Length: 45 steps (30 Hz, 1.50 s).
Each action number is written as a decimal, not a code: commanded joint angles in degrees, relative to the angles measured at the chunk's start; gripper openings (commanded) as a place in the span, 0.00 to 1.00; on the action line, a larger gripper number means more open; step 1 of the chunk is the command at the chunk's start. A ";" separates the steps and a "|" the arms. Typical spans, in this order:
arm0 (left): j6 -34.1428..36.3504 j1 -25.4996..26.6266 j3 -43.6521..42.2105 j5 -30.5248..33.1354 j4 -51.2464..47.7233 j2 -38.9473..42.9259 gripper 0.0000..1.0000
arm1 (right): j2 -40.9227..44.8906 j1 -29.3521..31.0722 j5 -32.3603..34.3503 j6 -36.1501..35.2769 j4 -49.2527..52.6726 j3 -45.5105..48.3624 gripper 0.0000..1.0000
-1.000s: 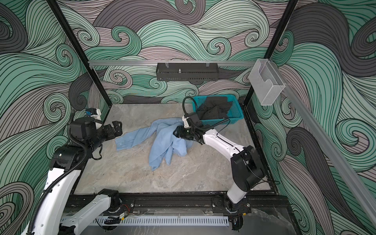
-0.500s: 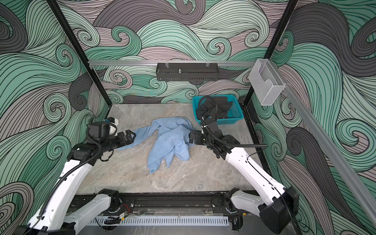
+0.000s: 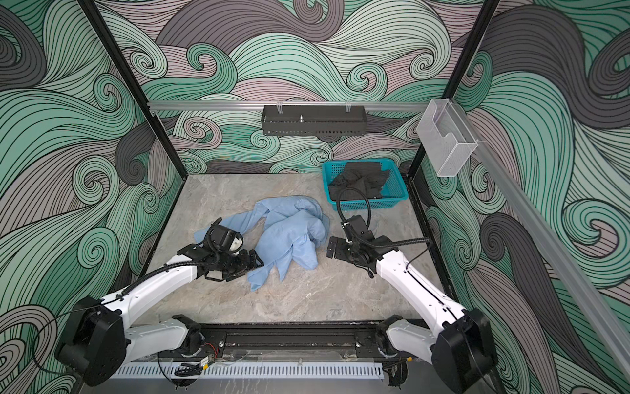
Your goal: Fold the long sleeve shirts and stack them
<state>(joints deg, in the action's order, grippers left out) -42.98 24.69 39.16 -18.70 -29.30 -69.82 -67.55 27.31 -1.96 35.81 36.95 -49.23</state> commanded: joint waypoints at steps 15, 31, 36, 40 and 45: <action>11.30 0.60 23.44 23.12 -15.04 0.86 0.00 | -6.53 -2.22 -3.48 -1.42 -5.63 -1.78 0.99; 26.16 -20.54 46.21 36.18 -22.40 6.27 0.00 | -29.57 -1.14 -11.32 3.33 -14.19 -14.16 0.89; 26.14 -23.32 45.47 36.38 -22.03 6.63 0.00 | -37.09 0.34 -11.41 6.02 -12.86 -19.41 0.89; 25.76 -23.69 45.37 35.32 -21.94 5.86 0.00 | -41.22 1.79 -10.47 9.33 -11.41 -20.69 0.89; 25.57 -23.94 45.66 35.29 -21.94 5.24 0.00 | -40.56 3.32 -10.91 14.78 -15.23 -17.09 0.82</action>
<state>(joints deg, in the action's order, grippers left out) -17.93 1.26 83.72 15.92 -50.17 -64.16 -108.40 29.71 -12.47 46.00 22.41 -68.42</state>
